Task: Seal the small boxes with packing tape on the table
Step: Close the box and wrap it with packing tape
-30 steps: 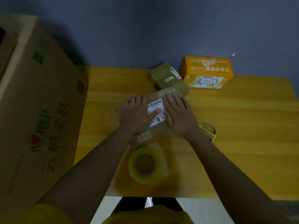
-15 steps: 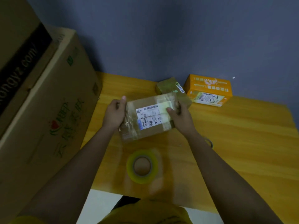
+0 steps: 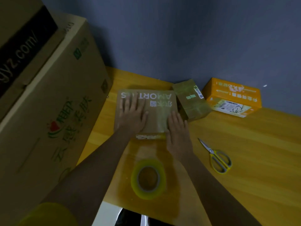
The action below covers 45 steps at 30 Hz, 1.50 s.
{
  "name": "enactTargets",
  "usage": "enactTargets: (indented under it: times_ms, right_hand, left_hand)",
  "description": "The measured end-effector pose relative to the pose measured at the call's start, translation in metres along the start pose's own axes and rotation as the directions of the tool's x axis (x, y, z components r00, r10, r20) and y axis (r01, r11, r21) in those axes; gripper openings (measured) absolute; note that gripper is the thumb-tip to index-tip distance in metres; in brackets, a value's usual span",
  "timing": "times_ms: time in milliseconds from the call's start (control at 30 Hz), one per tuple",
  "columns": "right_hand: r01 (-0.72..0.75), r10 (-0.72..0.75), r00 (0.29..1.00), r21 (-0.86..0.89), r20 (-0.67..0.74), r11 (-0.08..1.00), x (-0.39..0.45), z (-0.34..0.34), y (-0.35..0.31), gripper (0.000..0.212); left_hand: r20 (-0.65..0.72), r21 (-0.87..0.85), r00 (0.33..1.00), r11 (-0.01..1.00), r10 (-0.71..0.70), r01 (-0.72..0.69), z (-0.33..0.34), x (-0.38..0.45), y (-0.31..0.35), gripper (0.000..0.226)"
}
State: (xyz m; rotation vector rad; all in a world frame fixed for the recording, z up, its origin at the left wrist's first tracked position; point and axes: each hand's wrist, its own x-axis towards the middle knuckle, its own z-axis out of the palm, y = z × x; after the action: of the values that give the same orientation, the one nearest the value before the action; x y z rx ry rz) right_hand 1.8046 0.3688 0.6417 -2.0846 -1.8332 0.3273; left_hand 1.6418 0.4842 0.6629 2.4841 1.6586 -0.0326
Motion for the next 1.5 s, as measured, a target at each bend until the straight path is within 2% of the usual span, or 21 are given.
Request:
enactTargets:
  times_ms: [133,200,333,467,533,633,700,733,800,867,933,1033,1100,1133,1167,1233,1300,1333,1367,1433,1500]
  right_hand:
    - [0.003,0.001,1.000,-0.176,0.025,0.984,0.056,0.016,-0.008,0.060]
    - [-0.021,0.045,0.993,-0.204,0.111,0.979,0.100,0.018,-0.011,0.059]
    - [-0.066,0.082,0.993,-0.178,0.085,0.982,0.169,0.022,-0.016,0.058]
    - [-0.019,0.025,0.999,-0.204,0.029,0.979,0.125,0.025,-0.014,0.058]
    - [0.054,-0.059,0.998,-0.166,-0.028,0.985,0.061,0.025,-0.016,0.057]
    - [0.080,-0.080,0.997,0.005,0.004,0.997,0.014,0.014,-0.009,0.052]
    - [-0.061,0.074,0.995,0.170,-0.072,0.984,0.031,0.000,0.000,0.046]
    - [-0.167,0.191,0.978,0.241,-0.080,0.956,0.045,-0.008,0.002,0.050]
    - [-0.351,0.348,0.934,0.410,0.085,0.842,0.077,-0.023,0.005,0.063]
    - [-0.469,0.372,0.883,0.559,0.286,0.684,0.092,-0.031,0.002,0.061]
    - [-0.383,0.335,0.920,0.648,0.203,0.659,0.087,-0.040,-0.003,0.056]
    - [-0.186,0.304,0.952,0.713,-0.039,0.676,0.057,-0.043,0.000,0.060]
    - [-0.174,0.314,0.945,0.681,-0.087,0.711,0.037,-0.032,0.006,0.050]
    - [-0.210,0.332,0.942,0.696,-0.044,0.687,0.029,-0.032,0.005,0.045]
    - [-0.209,0.312,0.950,0.713,-0.014,0.669,0.024,-0.031,0.007,0.046]
    - [-0.214,0.265,0.964,0.699,0.037,0.682,0.020,-0.034,0.012,0.055]
    - [-0.251,0.284,0.958,0.610,0.044,0.751,0.025,-0.044,0.011,0.050]
    - [-0.273,0.327,0.945,0.531,-0.008,0.802,0.033,-0.052,0.007,0.044]
    - [-0.277,0.350,0.932,0.428,-0.100,0.860,0.045,-0.058,0.004,0.038]
    - [-0.182,0.218,0.944,0.160,-0.247,0.970,0.080,-0.069,-0.011,0.046]
    - [-0.083,0.085,0.989,0.024,-0.120,0.996,0.118,-0.069,-0.024,0.053]
  left_hand:
    - [-0.022,0.016,0.997,0.997,0.071,-0.071,0.023,0.007,-0.006,0.069]
    - [-0.044,0.003,0.995,0.996,0.086,-0.086,0.026,0.006,-0.008,0.067]
    - [-0.085,0.011,0.995,0.999,0.054,-0.053,0.031,0.010,-0.009,0.064]
    - [-0.042,0.027,0.998,0.999,-0.044,0.045,0.027,0.010,-0.004,0.063]
    - [-0.013,0.030,0.999,0.999,-0.040,0.041,0.026,0.011,-0.004,0.065]
    - [0.014,-0.025,0.999,0.999,0.044,-0.044,0.023,0.010,-0.004,0.070]
    - [-0.039,-0.105,0.999,0.994,-0.022,0.018,0.016,0.008,-0.006,0.068]
    - [-0.065,-0.191,0.987,0.973,-0.145,0.131,0.012,0.010,-0.010,0.070]
    - [0.060,-0.426,0.899,0.804,-0.433,0.416,0.005,0.015,-0.019,0.084]
    - [0.248,-0.669,0.847,0.549,-0.471,0.501,-0.004,0.018,-0.027,0.084]
    - [0.217,-0.841,0.880,0.376,-0.423,0.389,-0.018,0.007,-0.028,0.070]
    - [0.166,-0.909,0.916,0.304,-0.366,0.286,-0.037,-0.022,-0.031,0.072]
    - [0.288,-0.904,0.924,0.246,-0.250,0.349,-0.046,-0.036,-0.033,0.073]
    - [0.394,-0.874,0.895,0.217,-0.209,0.436,-0.049,-0.040,-0.034,0.079]
    - [0.481,-0.832,0.862,0.229,-0.158,0.506,-0.055,-0.040,-0.034,0.090]
    - [0.500,-0.735,0.848,0.431,-0.177,0.523,-0.065,-0.033,-0.030,0.104]
    - [0.204,-0.559,0.936,0.751,-0.286,0.351,-0.065,-0.016,-0.021,0.089]
    - [0.030,-0.427,0.973,0.878,-0.228,0.219,-0.064,-0.005,-0.014,0.076]
    - [-0.058,-0.310,0.992,0.947,-0.110,0.087,-0.064,0.004,-0.006,0.066]
    - [-0.025,-0.133,0.996,0.987,0.087,-0.089,-0.052,0.019,0.002,0.063]
    - [-0.004,-0.043,0.995,0.994,0.100,-0.100,-0.033,0.025,0.003,0.068]
